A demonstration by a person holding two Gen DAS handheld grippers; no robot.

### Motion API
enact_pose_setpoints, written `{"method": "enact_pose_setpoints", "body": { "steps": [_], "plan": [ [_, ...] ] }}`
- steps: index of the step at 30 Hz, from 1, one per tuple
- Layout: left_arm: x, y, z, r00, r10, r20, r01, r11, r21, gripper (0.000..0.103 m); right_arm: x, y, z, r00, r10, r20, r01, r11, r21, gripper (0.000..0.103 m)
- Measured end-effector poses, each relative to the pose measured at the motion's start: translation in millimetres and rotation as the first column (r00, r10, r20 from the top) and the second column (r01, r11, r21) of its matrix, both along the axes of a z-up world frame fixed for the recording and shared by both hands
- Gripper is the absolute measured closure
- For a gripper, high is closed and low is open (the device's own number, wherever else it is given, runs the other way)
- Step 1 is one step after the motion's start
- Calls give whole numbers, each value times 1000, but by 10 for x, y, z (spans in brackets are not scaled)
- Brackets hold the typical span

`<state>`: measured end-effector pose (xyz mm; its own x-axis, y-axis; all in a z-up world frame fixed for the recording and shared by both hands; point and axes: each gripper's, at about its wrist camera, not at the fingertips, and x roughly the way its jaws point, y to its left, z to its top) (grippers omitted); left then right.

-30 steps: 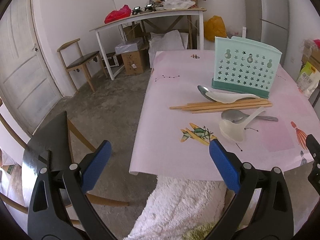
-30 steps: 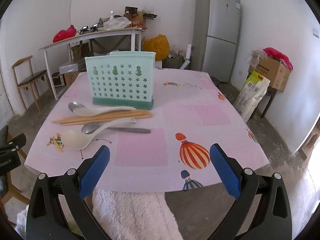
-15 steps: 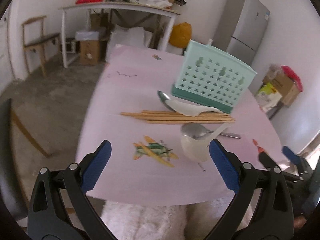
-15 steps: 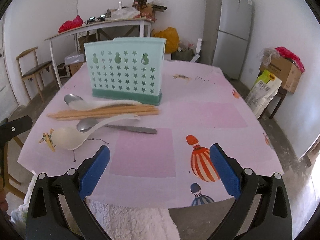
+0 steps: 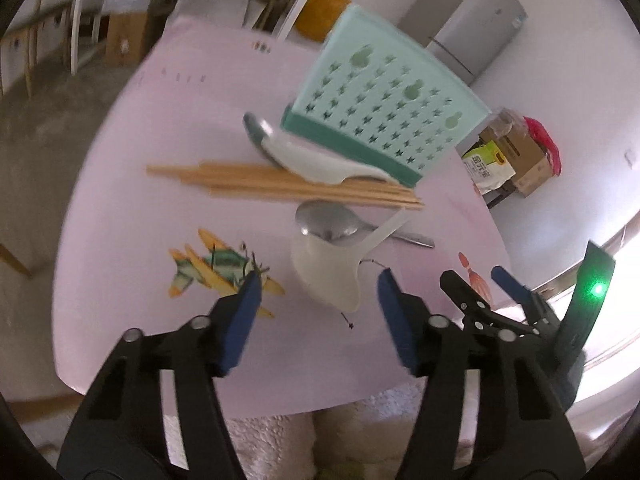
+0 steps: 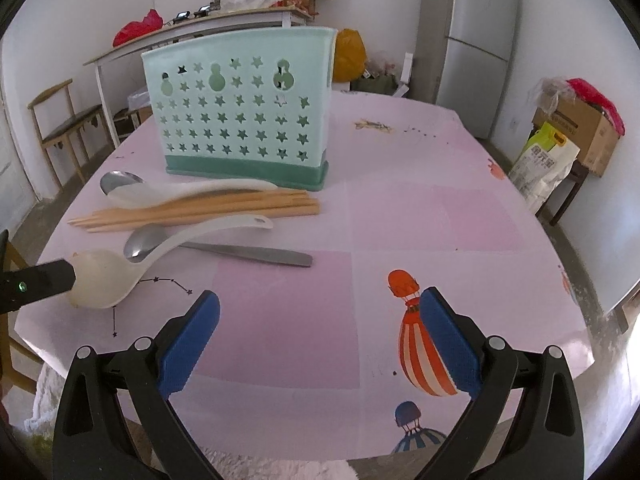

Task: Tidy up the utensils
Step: 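Reach the left gripper to the white ceramic spoon and grasp it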

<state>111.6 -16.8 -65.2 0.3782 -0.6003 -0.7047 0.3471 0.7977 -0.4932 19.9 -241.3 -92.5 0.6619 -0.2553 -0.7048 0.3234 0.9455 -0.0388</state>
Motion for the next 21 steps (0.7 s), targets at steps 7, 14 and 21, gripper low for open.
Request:
{"method": "enact_pose_setpoints", "body": {
  "steps": [7, 14, 21],
  "plan": [
    [119, 10, -210, 986, 20, -167, -40, 992, -117, 66, 15, -28, -28, 1000, 4, 0, -4, 1000, 23, 6],
    [229, -63, -315, 976, 30, -216, -61, 988, -139, 90, -79, -78, 49, 1000, -21, 21, 21, 1000, 7, 6],
    [209, 92, -299, 980, 6, -197, -31, 992, -123, 100, -240, -235, 336, 993, -5, 116, 7, 1000, -12, 6]
  ]
}}
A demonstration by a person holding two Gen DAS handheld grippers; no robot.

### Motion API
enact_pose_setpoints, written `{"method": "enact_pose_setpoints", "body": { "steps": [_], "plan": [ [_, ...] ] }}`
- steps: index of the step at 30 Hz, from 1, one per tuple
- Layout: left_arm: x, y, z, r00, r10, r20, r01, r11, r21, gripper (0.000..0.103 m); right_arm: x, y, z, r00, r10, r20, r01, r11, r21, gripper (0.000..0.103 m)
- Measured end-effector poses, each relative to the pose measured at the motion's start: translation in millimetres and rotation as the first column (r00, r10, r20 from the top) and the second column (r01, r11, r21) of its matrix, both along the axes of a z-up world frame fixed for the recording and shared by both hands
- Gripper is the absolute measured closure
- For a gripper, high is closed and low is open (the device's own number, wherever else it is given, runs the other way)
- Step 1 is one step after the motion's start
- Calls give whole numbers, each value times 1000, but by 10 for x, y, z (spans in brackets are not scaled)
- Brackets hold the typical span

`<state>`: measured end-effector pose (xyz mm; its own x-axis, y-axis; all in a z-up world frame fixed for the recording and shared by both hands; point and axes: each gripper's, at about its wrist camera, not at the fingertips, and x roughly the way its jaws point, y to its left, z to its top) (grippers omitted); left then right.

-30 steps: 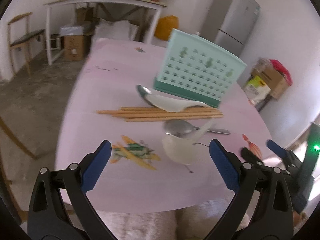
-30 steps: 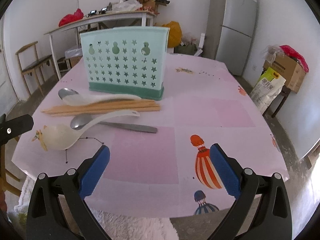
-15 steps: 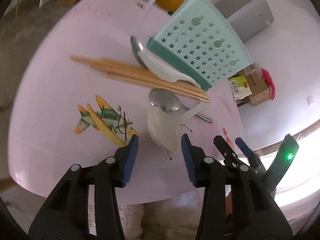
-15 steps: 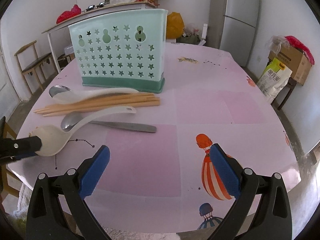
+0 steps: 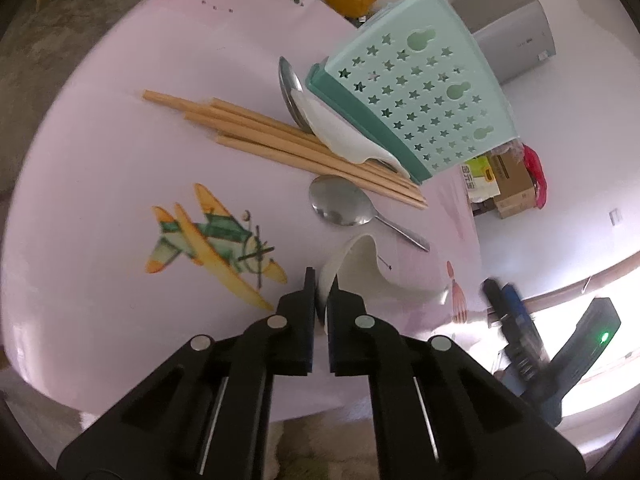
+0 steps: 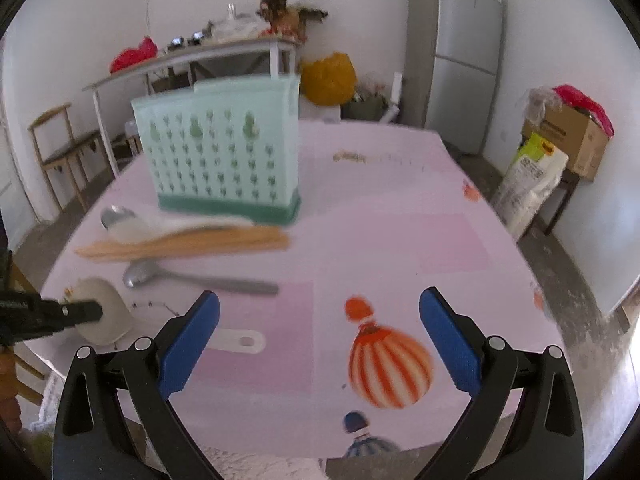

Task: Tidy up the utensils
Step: 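Reach the left gripper to the white ceramic spoon and grasp it, then grasp the metal spoon with the right gripper while the left gripper lifts the white spoon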

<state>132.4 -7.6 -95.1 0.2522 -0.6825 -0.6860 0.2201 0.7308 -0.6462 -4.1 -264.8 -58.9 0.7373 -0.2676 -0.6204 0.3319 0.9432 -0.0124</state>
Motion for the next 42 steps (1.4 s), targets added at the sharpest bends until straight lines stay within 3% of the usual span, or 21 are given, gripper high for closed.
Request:
{"method": "enact_pose_setpoints", "body": {
  "steps": [2, 6, 8, 11, 13, 15, 16, 20, 27, 31, 36, 40, 42],
  "plan": [
    [-14, 79, 35, 999, -28, 18, 28, 1000, 13, 100, -8, -60, 123, 998, 43, 39, -43, 999, 10, 6],
    [-15, 224, 42, 997, -66, 33, 64, 996, 68, 100, 226, -94, 291, 964, 262, 49, -266, 958, 106, 6],
    [-26, 288, 48, 996, -85, 42, 81, 993, 80, 100, 402, 10, 313, 916, 401, 15, -400, 910, 109, 13],
    [-59, 372, 87, 991, -109, 73, 101, 988, 113, 100, 645, 216, 233, 846, 530, -53, -522, 845, 114, 25],
    [-66, 400, 92, 990, -117, 79, 107, 987, 121, 100, 829, 392, 71, 775, 617, -136, -604, 787, 129, 35],
    [-79, 448, 83, 990, -119, 78, 109, 987, 118, 100, 956, 497, -72, 723, 657, -214, -648, 752, 122, 42],
    [-83, 480, 76, 990, -118, 76, 109, 987, 116, 100, 1028, 572, -160, 680, 685, -260, -683, 721, 116, 47],
    [-55, 543, 42, 991, -114, 67, 107, 990, 96, 100, 1138, 705, -341, 575, 737, -355, -759, 643, 107, 57],
    [-45, 570, 42, 989, -126, 81, 118, 988, 97, 100, 1243, 718, -303, 459, 797, -393, -816, 553, 170, 70],
    [-43, 565, 42, 989, -124, 87, 115, 989, 95, 100, 1245, 787, -279, 428, 807, -407, -828, 531, 182, 92],
    [-58, 535, 59, 989, -111, 98, 101, 990, 100, 100, 1156, 955, -313, 437, 785, -439, -850, 520, 85, 98],
    [-80, 558, 92, 989, -92, 113, 80, 991, 112, 100, 1006, 948, -260, 472, 773, -424, -849, 528, 18, 98],
    [-84, 578, 117, 989, -81, 120, 67, 991, 117, 100, 965, 943, -191, 507, 768, -392, -835, 550, -5, 98]
  ]
}}
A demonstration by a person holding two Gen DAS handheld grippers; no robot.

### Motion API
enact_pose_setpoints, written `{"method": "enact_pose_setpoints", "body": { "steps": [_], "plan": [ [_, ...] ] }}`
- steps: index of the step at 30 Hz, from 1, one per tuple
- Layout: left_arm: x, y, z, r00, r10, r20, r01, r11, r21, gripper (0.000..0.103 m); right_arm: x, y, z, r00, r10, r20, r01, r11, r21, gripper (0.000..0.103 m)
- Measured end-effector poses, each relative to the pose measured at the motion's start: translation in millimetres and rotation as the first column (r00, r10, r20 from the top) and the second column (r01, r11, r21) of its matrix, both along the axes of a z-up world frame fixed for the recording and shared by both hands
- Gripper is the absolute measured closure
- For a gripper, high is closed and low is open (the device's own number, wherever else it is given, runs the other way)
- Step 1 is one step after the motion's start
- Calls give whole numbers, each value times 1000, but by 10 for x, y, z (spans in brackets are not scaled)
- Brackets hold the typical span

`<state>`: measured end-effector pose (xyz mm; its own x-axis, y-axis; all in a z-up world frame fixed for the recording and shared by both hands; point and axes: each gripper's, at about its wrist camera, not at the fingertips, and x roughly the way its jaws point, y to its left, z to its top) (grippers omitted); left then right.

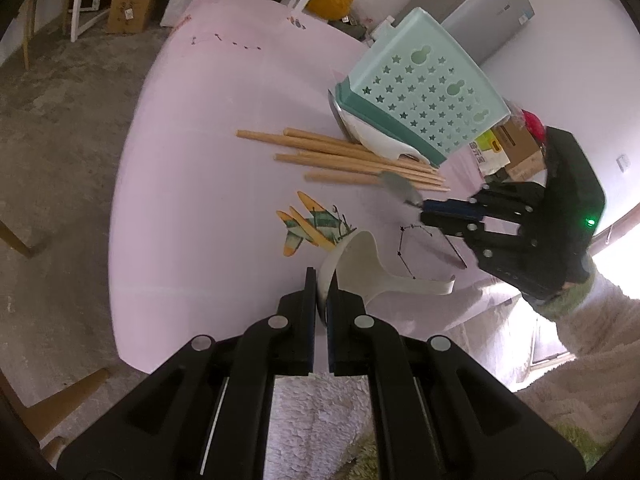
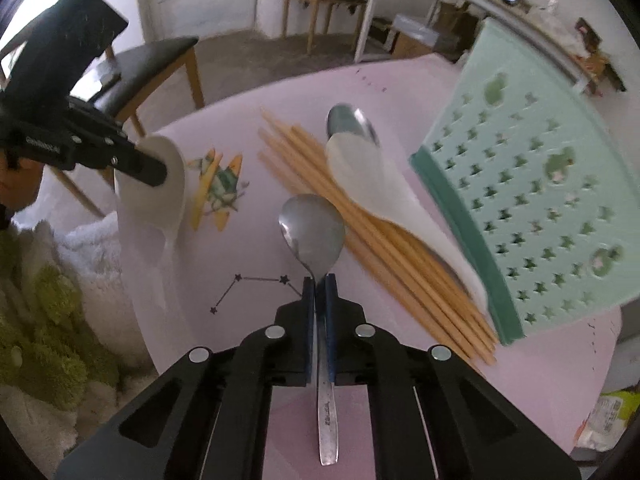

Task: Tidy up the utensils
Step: 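Grasp the metal spoon with the right gripper while the left gripper lifts the white spoon, then lower the white spoon into the green holder with the left gripper while the right lifts the metal spoon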

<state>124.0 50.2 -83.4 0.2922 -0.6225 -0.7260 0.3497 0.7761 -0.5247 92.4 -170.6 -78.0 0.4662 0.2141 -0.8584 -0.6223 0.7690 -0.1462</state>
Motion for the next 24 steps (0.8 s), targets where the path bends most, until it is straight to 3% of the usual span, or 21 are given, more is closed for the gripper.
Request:
{"method": "enact_pose_setpoints", "body": {
  "steps": [7, 12, 16, 21, 24],
  "plan": [
    [-44, 59, 220, 995, 62, 74, -62, 998, 6, 100, -100, -343, 356, 979, -155, 131, 139, 982, 126, 98],
    [-67, 141, 651, 963, 127, 238, -127, 992, -14, 100, -170, -712, 632, 919, -338, 203, 272, 916, 296, 98],
    [7, 212, 1094, 911, 170, 376, -165, 985, -46, 100, -249, -991, 816, 859, -459, 226, 340, 843, 418, 98],
    [246, 111, 1698, 820, 198, 537, -193, 979, -66, 100, -337, -1209, 936, 799, -556, 229, 371, 756, 540, 98],
    [425, -117, 2002, 756, 151, 638, -185, 983, -13, 100, -381, -1322, 950, 779, -584, 227, 375, 726, 577, 98]
  ]
}}
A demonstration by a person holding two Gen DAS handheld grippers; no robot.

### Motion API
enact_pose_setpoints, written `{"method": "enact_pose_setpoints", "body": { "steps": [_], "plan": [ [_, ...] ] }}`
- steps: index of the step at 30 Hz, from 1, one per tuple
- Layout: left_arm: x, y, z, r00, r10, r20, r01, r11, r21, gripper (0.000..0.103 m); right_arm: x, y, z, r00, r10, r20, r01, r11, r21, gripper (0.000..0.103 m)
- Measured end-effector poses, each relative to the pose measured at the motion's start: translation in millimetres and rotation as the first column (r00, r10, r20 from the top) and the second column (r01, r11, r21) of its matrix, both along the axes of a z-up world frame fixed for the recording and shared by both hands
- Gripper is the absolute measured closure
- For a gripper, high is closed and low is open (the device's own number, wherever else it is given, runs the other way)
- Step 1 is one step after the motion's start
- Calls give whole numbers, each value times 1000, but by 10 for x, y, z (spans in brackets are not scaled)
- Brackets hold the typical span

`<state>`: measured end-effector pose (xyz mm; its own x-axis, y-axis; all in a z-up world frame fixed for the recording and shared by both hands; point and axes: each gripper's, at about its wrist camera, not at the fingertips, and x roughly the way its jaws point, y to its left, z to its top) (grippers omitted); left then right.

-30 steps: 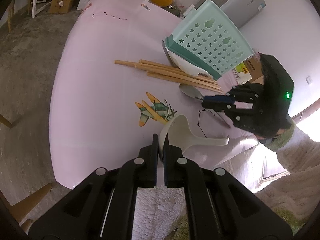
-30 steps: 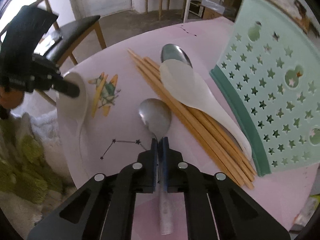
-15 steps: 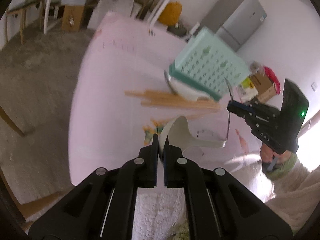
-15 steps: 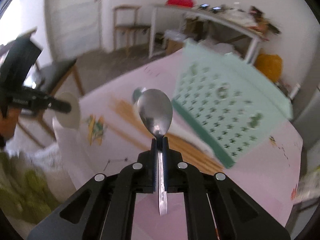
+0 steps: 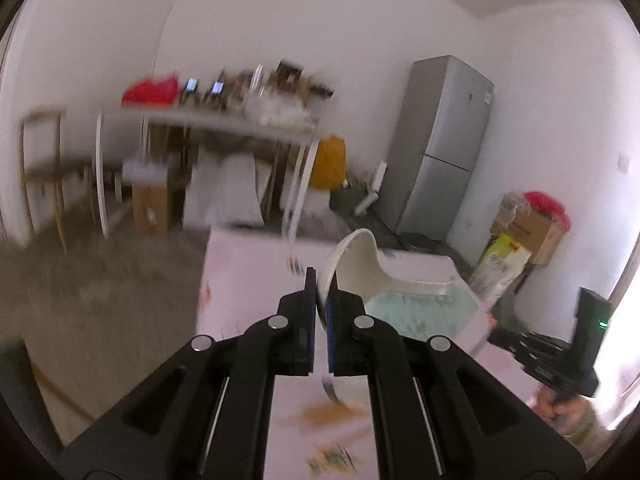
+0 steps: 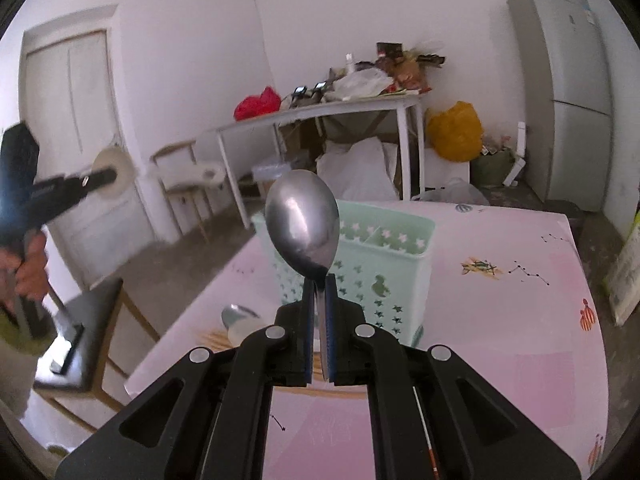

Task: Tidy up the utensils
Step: 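Lower the white spoon into the green holder with the left gripper while the right lifts the metal spoon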

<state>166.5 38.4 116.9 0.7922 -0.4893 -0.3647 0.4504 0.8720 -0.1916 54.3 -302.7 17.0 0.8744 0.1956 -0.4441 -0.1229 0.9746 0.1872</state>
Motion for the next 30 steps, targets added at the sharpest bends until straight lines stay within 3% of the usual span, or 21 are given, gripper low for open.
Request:
{"method": "enact_pose_setpoints", "body": {
  "steps": [4, 8, 11, 14, 16, 18, 22, 25, 27, 30],
  "plan": [
    [194, -441, 163, 995, -15, 96, -4, 982, 190, 100, -11, -30, -42, 1000, -18, 10, 18, 1000, 19, 98],
    [337, -947, 128, 986, -61, 156, -10, 910, 415, 100, 22, -59, -44, 999, -26, 19, 25, 999, 43, 98],
    [394, -1299, 49, 976, -108, 188, -19, 822, 570, 100, -47, -59, -59, 999, -27, 25, 26, 998, 56, 98],
    [461, -1568, -35, 970, -131, 203, -38, 747, 663, 100, -65, -68, -78, 999, -28, 31, 26, 997, 67, 98],
    [493, -1685, -76, 969, -148, 198, -33, 717, 696, 100, -62, -87, -93, 999, -30, 34, 27, 997, 78, 98],
    [522, -1757, -121, 972, -164, 166, -2, 707, 708, 100, -64, -106, -94, 999, -30, 34, 27, 996, 85, 98],
    [600, -1842, -221, 979, -176, 99, 59, 719, 692, 96, -57, -114, -93, 999, -30, 35, 27, 996, 88, 98],
    [690, -1780, -272, 984, -178, 28, 122, 776, 619, 91, -74, -105, -56, 998, -30, 48, 26, 996, 90, 98],
    [756, -1699, -290, 985, -172, -9, 150, 826, 544, 77, -87, -112, -28, 998, -31, 61, 25, 996, 90, 98],
    [771, -1555, -292, 987, -161, -27, 156, 884, 440, 69, -112, -110, 51, 996, -29, 83, 21, 995, 97, 99]
  ]
}}
